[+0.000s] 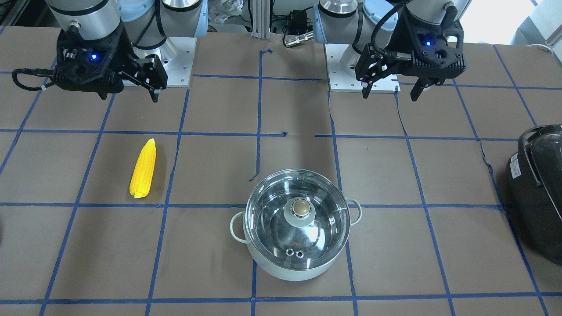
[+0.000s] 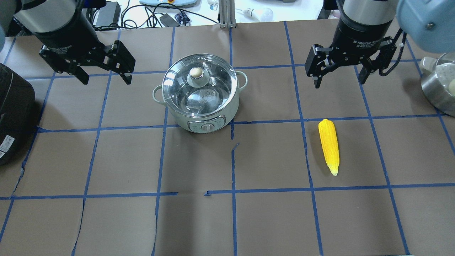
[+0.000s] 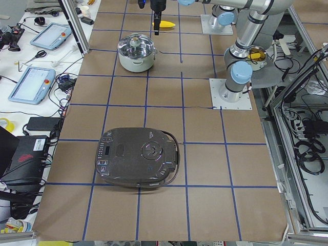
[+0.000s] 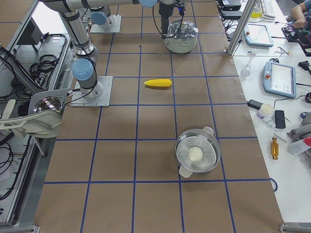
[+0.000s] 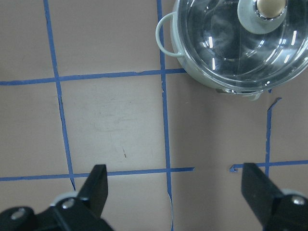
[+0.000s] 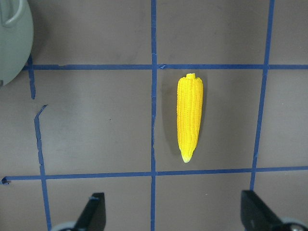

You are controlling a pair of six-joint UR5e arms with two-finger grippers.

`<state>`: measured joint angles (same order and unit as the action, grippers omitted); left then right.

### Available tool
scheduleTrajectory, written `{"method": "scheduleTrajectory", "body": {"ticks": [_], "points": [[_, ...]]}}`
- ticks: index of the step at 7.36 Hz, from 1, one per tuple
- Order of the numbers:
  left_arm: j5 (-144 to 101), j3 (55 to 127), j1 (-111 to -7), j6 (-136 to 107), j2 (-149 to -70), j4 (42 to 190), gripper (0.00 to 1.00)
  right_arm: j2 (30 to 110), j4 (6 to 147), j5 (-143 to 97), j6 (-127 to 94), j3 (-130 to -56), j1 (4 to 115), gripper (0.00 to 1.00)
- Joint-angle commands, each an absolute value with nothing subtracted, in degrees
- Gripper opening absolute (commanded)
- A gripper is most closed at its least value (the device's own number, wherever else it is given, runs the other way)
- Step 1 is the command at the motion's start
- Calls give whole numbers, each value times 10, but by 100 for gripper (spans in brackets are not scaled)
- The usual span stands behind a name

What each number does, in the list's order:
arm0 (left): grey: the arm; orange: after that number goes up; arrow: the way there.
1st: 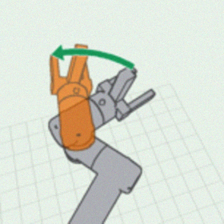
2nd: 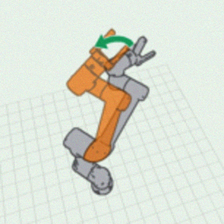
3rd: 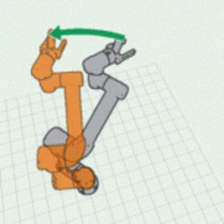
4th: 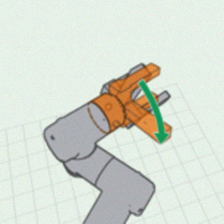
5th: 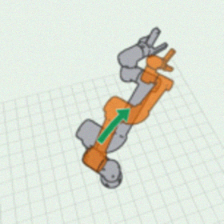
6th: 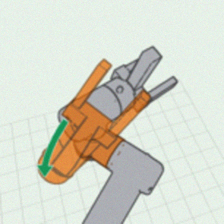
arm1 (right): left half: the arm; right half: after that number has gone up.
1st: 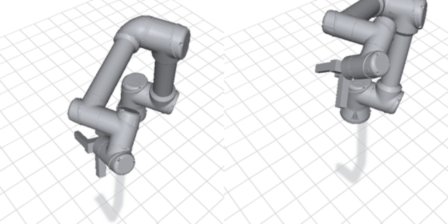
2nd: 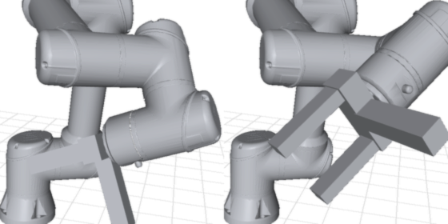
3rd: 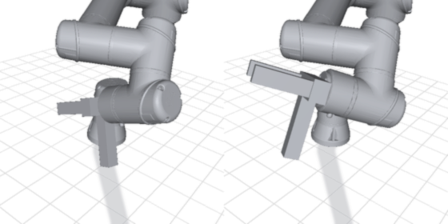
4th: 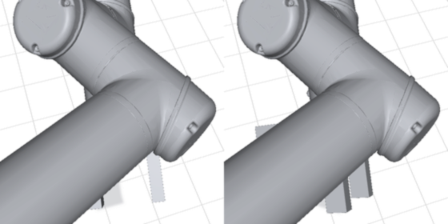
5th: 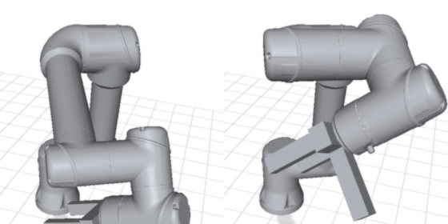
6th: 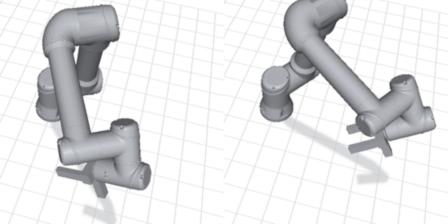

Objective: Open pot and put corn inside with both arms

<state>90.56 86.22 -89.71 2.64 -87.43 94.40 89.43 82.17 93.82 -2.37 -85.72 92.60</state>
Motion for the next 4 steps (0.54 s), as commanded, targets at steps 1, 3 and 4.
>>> {"method": "scheduleTrajectory", "body": {"ticks": [1,3,4], "points": [[905,861,-896,25,-875,948,100,894,822,939,-24,-858,926,100],[906,860,-896,25,-867,955,100,893,824,938,-24,-860,925,100],[904,860,-896,25,-873,953,100,892,828,937,-24,-859,925,100]]}}
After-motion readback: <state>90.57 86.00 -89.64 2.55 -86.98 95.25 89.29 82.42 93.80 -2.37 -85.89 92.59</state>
